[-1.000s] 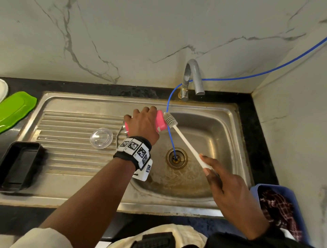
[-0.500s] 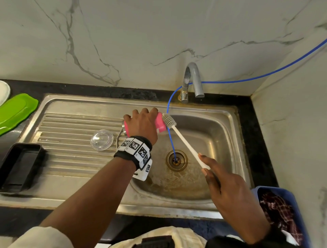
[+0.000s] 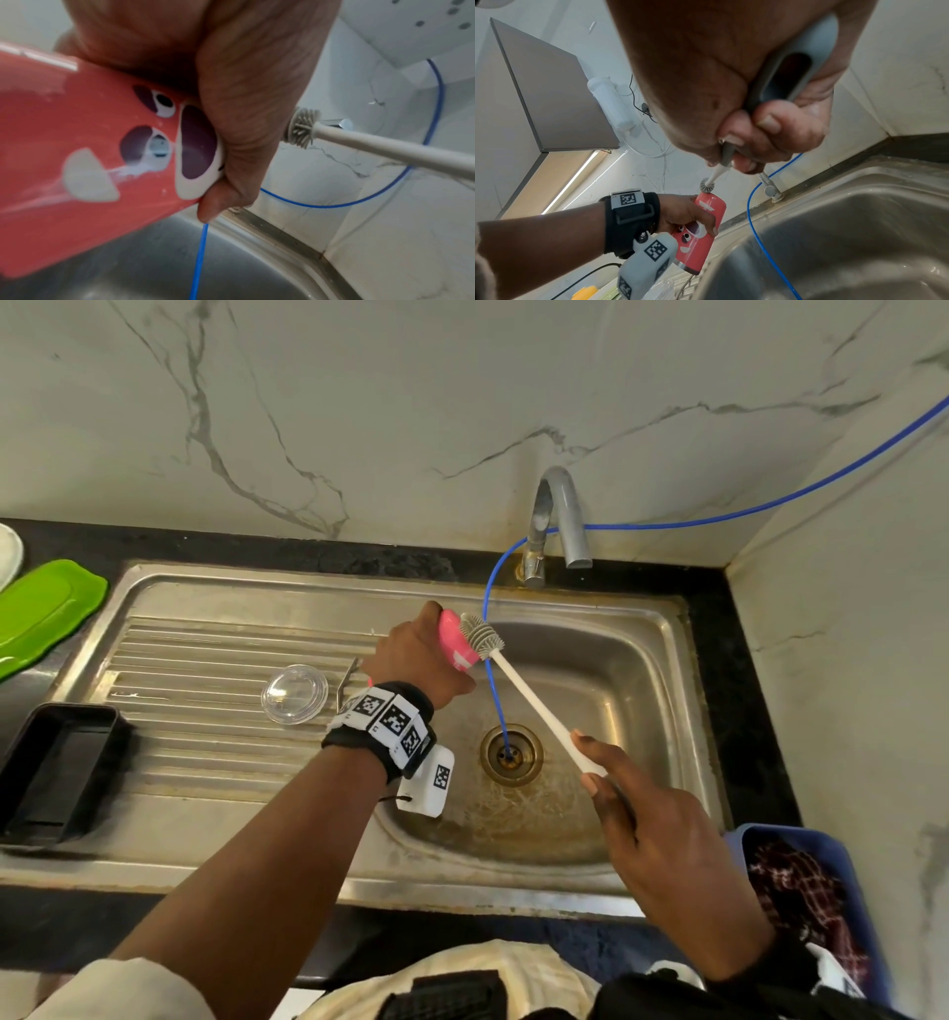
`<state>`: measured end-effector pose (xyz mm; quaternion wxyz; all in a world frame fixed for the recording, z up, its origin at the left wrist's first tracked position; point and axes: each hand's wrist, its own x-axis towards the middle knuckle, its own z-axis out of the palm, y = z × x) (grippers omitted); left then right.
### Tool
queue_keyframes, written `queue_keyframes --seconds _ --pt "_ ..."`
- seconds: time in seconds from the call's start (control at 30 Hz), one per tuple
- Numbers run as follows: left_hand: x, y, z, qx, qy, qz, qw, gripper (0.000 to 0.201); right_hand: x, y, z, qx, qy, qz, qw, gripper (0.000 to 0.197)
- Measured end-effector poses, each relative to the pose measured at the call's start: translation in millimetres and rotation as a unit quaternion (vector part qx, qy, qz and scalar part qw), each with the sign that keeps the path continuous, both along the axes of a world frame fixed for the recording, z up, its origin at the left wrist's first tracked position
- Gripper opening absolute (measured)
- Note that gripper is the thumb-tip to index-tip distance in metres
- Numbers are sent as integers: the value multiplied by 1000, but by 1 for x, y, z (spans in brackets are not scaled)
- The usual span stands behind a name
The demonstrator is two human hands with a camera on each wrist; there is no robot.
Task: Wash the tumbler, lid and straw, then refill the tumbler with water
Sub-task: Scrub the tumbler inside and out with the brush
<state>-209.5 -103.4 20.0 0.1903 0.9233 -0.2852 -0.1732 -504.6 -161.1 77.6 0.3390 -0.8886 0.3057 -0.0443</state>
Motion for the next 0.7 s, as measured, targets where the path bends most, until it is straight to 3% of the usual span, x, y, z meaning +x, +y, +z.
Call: queue_keyframes --seconds 0.33,0.7 --pt "-4 -2 3 -99 49 31 993 63 6 -4 -2 0 -25 -10 1000 43" --pt "-16 -3 1 -162 72 59 982 70 15 -6 -4 15 -50 -19 998 41"
